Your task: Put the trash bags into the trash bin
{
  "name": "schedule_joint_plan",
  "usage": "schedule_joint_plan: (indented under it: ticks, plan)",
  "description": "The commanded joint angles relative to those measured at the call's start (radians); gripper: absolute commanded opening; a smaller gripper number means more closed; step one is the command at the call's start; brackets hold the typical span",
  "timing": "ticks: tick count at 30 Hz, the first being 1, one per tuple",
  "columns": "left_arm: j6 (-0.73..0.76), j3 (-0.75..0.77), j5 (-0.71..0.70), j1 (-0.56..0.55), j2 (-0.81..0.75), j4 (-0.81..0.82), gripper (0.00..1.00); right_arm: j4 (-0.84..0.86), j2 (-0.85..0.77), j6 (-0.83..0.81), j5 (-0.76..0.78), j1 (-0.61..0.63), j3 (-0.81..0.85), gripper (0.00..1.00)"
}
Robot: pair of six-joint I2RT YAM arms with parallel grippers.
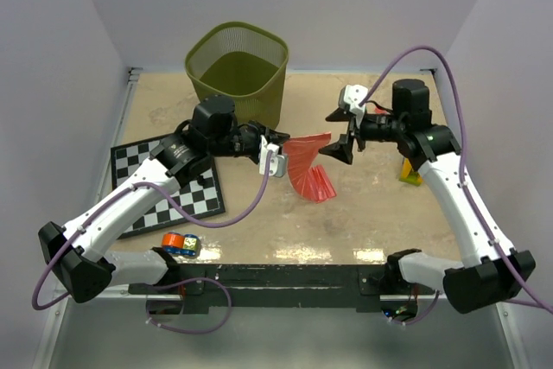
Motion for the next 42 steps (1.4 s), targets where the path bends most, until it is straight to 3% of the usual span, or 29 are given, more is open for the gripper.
schedule_joint_plan:
  ticks: [1,6,14,19,22,27,31,39,42]
  plan:
    - [0.123,0.028,-0.026,-0.005,0.008,-0.018,0.0,0.055,0.039,-0.021,-0.028,0.025,0.063,0.81]
    - [0.167,0.006,-0.052,-0.005,0.008,0.009,0.0,0.046,0.051,0.0,-0.05,0.043,0.066,0.58]
    - [0.169,0.006,-0.075,-0.005,0.023,0.063,0.0,0.107,0.053,0.11,-0.106,0.057,0.027,0.41]
    - [0.17,0.008,-0.083,-0.005,0.031,0.072,0.0,0.173,0.067,0.186,-0.111,0.058,0.02,0.14]
    - [0.073,0.008,-0.098,-0.005,0.032,0.111,0.0,0.179,0.065,0.192,-0.082,0.058,0.02,0.0]
    - [-0.248,0.081,0.036,0.074,0.063,0.093,0.17,0.074,0.065,0.016,-0.016,0.06,0.065,0.0]
    - [-0.311,0.045,0.096,0.082,0.066,0.121,0.19,0.018,0.079,-0.058,0.003,0.066,0.112,0.0]
    - [-0.38,0.048,0.15,0.081,0.103,0.184,0.24,0.044,0.077,-0.024,0.0,0.077,0.112,0.0]
    - [-0.379,0.063,0.167,0.082,0.118,0.168,0.21,0.046,0.073,-0.024,0.0,0.078,0.108,0.0]
